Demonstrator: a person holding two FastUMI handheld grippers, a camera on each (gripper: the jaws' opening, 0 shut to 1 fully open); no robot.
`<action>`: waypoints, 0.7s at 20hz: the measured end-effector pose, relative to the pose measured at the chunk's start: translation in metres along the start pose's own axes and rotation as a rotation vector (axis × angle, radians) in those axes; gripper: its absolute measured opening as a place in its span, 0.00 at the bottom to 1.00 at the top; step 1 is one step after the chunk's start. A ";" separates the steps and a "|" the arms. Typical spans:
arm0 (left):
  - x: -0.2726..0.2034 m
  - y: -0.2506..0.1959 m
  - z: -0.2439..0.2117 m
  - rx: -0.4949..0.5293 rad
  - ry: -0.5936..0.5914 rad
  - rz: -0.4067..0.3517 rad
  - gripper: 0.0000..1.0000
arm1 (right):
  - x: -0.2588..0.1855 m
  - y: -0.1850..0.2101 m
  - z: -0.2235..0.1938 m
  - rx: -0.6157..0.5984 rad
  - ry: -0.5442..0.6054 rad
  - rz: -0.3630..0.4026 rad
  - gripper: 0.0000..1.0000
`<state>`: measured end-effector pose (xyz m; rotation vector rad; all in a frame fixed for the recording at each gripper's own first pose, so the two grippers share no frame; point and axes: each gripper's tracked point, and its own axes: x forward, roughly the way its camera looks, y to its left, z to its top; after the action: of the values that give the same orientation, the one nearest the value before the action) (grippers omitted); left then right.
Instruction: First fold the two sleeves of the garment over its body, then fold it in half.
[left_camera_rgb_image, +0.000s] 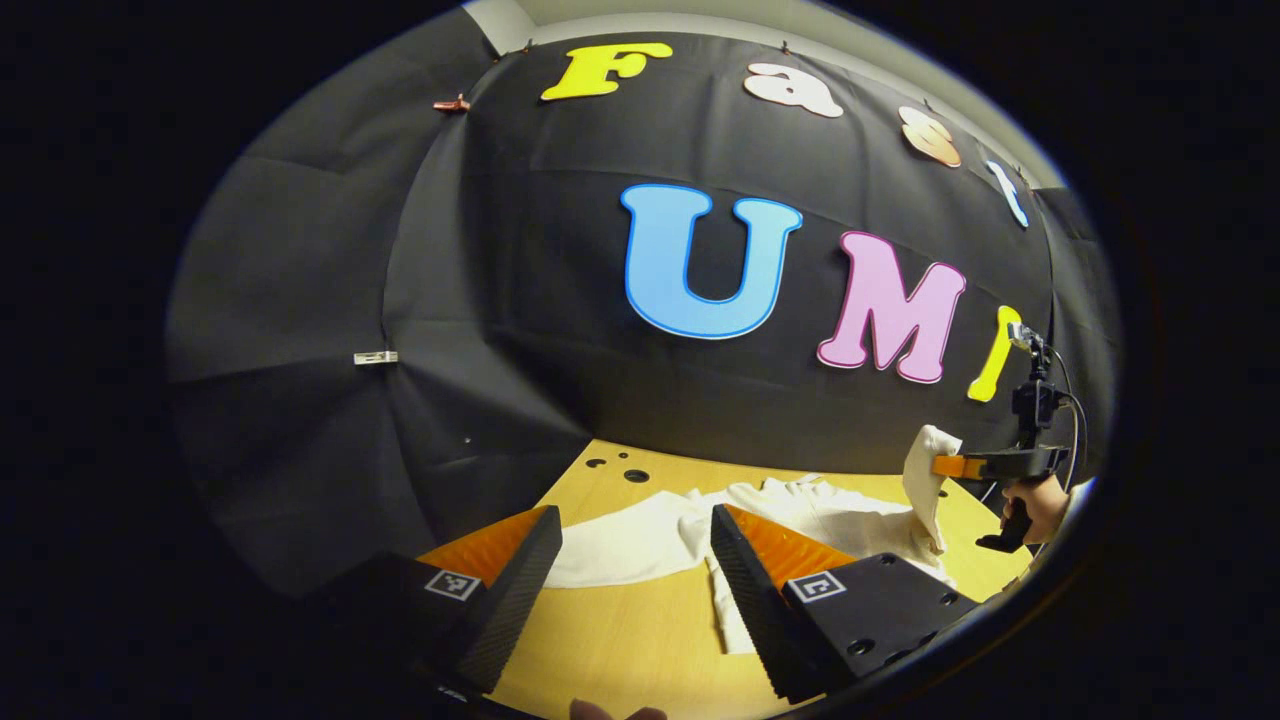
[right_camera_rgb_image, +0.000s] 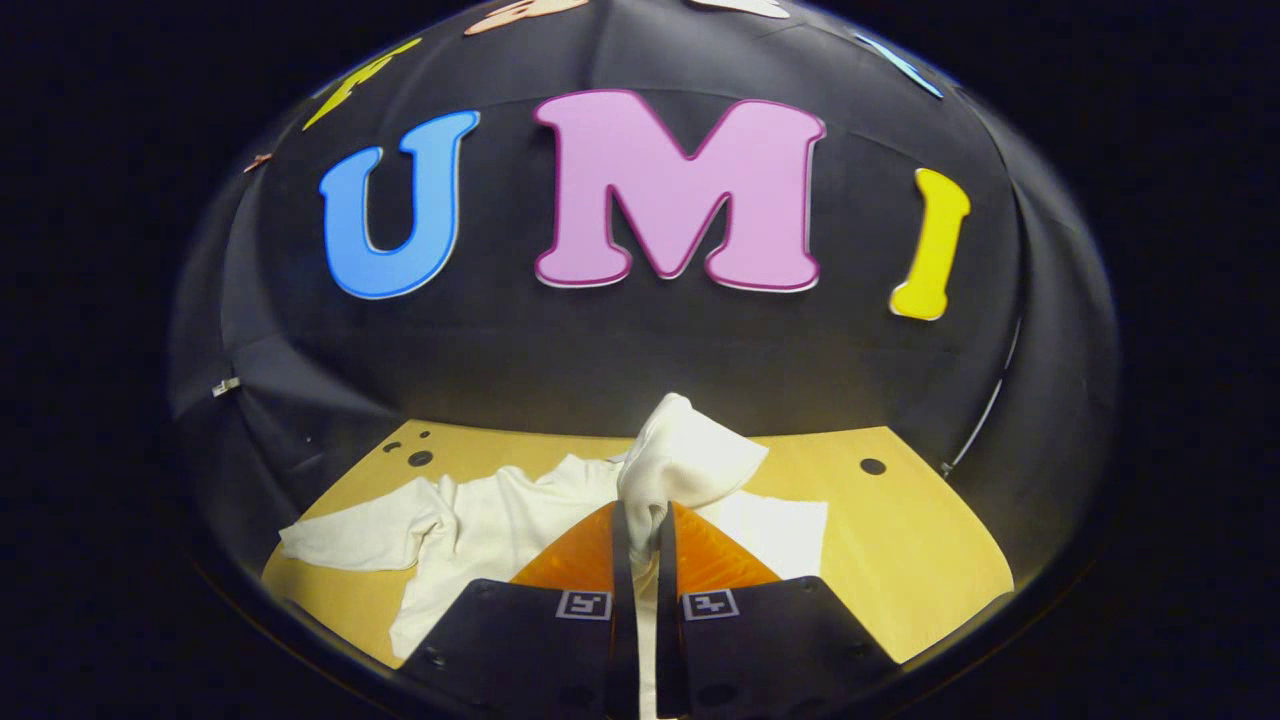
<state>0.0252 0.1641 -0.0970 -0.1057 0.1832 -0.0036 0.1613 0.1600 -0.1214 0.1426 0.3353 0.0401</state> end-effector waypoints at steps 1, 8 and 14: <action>0.002 0.007 -0.002 -0.003 0.007 0.010 0.95 | 0.005 0.011 -0.007 -0.013 0.016 0.022 0.11; 0.018 0.043 -0.019 -0.022 0.045 0.046 0.95 | 0.042 0.095 -0.058 -0.088 0.125 0.161 0.11; 0.030 0.063 -0.039 -0.038 0.081 0.069 0.91 | 0.056 0.143 -0.116 -0.151 0.249 0.230 0.11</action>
<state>0.0469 0.2223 -0.1472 -0.1369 0.2683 0.0649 0.1739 0.3206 -0.2273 0.0251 0.5615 0.3122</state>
